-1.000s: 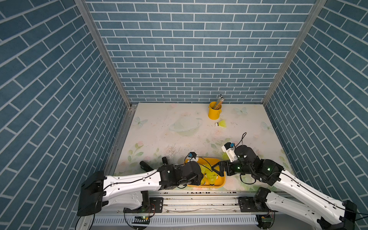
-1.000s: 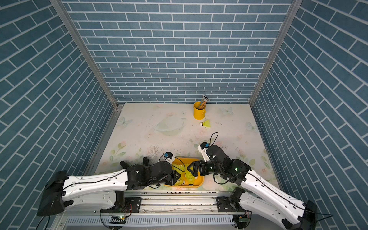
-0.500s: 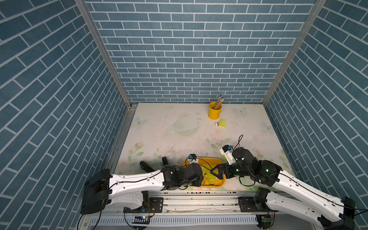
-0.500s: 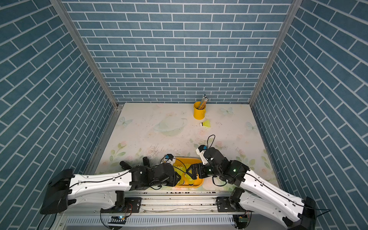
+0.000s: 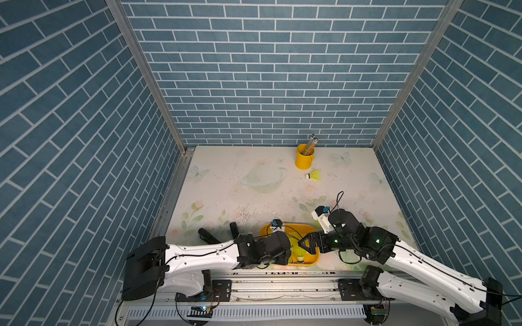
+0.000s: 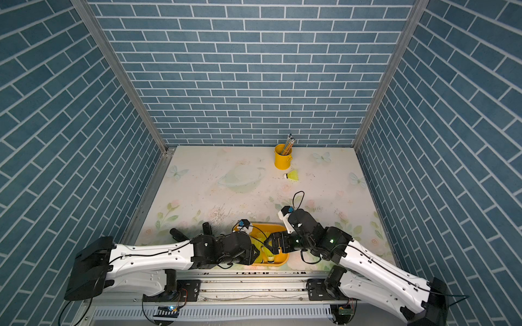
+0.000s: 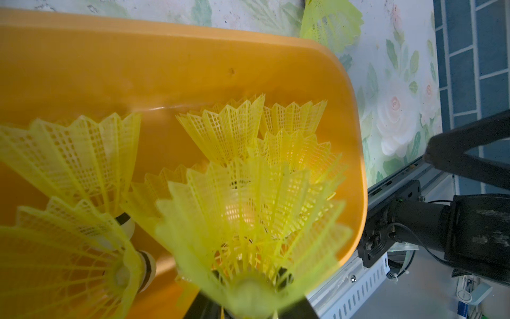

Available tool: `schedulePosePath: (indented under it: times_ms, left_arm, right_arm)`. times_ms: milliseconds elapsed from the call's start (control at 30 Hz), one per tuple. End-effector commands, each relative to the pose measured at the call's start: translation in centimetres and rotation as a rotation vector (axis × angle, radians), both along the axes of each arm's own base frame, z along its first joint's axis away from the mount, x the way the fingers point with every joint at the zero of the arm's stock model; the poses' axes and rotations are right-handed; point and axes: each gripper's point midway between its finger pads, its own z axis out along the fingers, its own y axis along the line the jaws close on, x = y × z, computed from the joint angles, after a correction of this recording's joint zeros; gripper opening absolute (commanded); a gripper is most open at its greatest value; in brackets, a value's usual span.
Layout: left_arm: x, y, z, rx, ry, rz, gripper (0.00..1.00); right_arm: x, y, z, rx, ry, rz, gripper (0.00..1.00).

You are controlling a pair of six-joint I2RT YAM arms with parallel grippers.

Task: Put the shuttlecocks into the storage box
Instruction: Place the shuttlecock in the storage box.

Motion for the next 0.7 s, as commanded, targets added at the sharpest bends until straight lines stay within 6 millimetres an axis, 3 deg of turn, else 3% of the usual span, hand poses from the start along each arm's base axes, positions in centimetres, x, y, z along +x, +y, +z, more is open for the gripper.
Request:
schedulePosePath:
  times_ms: [0, 100, 433, 667]
  left_arm:
    - [0.2, -0.6, 0.6, -0.010, -0.014, -0.014, 0.43]
    - [0.4, -0.7, 1.0, -0.017, -0.023, -0.013, 0.49]
    - [0.9, -0.9, 2.3, -0.009, -0.047, -0.012, 0.48]
    - [0.6, -0.9, 1.7, 0.024, -0.015, -0.025, 0.49]
  right_arm:
    - [0.0, -0.1, -0.1, -0.007, 0.007, -0.010, 1.00]
    - [0.0, -0.1, -0.1, -0.010, 0.007, -0.013, 1.00]
    - [0.3, -0.3, 0.0, -0.023, -0.005, -0.027, 1.00]
    - [0.7, -0.9, 0.2, -0.050, -0.026, -0.052, 1.00]
